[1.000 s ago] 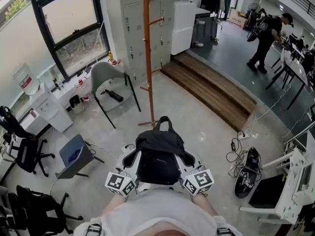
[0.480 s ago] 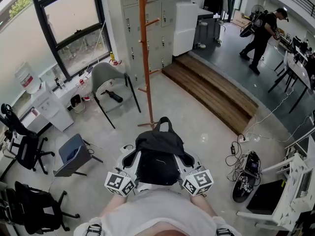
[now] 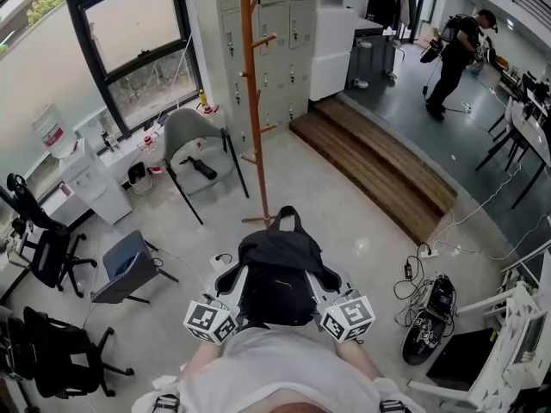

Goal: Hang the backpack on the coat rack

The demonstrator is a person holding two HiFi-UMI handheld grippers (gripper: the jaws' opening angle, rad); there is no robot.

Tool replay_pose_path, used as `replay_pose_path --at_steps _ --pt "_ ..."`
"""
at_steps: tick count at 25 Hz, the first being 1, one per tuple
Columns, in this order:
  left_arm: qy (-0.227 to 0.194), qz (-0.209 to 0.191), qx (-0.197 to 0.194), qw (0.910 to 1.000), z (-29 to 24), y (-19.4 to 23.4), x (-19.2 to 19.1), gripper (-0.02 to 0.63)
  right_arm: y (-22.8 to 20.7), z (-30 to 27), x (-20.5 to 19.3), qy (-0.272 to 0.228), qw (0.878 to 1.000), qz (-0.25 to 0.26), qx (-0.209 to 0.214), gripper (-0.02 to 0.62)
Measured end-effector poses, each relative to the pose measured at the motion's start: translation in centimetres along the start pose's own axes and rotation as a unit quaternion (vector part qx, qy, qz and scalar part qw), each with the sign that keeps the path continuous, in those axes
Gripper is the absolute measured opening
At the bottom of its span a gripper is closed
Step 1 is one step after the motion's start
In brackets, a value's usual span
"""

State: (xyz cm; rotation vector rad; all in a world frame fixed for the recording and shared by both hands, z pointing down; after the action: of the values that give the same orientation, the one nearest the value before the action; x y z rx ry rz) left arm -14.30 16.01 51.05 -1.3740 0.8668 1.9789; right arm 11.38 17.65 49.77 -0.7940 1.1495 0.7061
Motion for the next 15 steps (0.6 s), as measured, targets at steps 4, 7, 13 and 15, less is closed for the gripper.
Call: replay_pose_path --at_steps 4,7,13,15 --pt "0.005 -0.003 -0.002 1.0000 -1.1 1.2 -0.2 0.040 -0.8 -1.4 -0.5 0.000 1.000 -0.006 0.000 0.066" --pt "0.006 -0.001 -0.004 1.0000 -2.4 2.3 -0.6 0.040 -1.6 -2.5 -1.0 0.000 1.000 -0.011 -0.004 0.066" --pt "0.005 0.004 -0.013 0.9999 -6.5 6.3 -1.7 0.040 -4.2 -6.9 -1.9 0.001 1.000 -0.003 -0.016 0.066" --pt "0.005 0.007 -0.017 0.9998 -8.3 8.1 -2.0 0.040 -5.2 -8.9 -2.2 0.001 1.000 -0.003 -0.019 0.066"
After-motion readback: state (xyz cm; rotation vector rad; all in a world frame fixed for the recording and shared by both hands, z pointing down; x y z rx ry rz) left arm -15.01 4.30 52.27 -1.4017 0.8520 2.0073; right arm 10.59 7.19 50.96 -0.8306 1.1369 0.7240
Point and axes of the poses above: the fingertips, and each gripper's own axes: z backward along the fingers, y to its left, x out of its top, the point moved 9 cm from there along z, backward along the fingers, and after that the axes turned 14 degrees about -y, right-handed, at the moved point
